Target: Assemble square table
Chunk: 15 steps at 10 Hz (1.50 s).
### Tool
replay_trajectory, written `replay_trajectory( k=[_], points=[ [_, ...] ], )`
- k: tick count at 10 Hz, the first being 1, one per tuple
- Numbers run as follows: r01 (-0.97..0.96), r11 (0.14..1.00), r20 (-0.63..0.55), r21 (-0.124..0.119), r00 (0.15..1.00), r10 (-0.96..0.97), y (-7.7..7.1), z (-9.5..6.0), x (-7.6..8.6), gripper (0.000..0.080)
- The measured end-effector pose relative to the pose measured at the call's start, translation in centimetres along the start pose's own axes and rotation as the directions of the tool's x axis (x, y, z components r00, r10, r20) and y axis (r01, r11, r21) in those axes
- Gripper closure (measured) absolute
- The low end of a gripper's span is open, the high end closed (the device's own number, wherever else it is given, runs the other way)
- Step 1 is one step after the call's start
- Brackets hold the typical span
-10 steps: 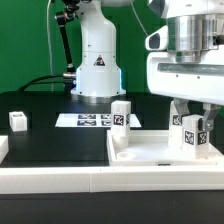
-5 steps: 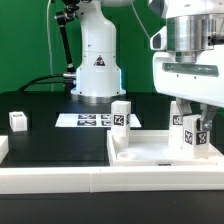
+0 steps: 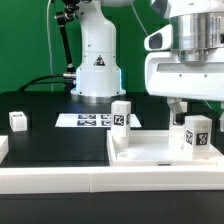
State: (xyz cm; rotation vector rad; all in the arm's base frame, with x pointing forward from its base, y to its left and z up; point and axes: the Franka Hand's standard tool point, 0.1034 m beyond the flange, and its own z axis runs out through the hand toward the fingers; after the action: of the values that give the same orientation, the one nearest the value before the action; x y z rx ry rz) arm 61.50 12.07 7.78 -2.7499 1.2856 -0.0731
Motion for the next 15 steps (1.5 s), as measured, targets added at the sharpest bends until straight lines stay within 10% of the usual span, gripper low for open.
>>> replay_trajectory(
  k=[5,14,15],
  points=[
    [0.326,0.945,-0.001,-0.001,0.945,-0.326,0.09,0.06,0.13,0.015],
    [0.8,0.599,0.003,-0.038,0.599,-0.8,0.37,0.05,0.56,0.0173],
    [0.787,0.616,0.002,-0.038,0.616,-0.787,0.38,0.05,0.57,0.0379]
  ],
)
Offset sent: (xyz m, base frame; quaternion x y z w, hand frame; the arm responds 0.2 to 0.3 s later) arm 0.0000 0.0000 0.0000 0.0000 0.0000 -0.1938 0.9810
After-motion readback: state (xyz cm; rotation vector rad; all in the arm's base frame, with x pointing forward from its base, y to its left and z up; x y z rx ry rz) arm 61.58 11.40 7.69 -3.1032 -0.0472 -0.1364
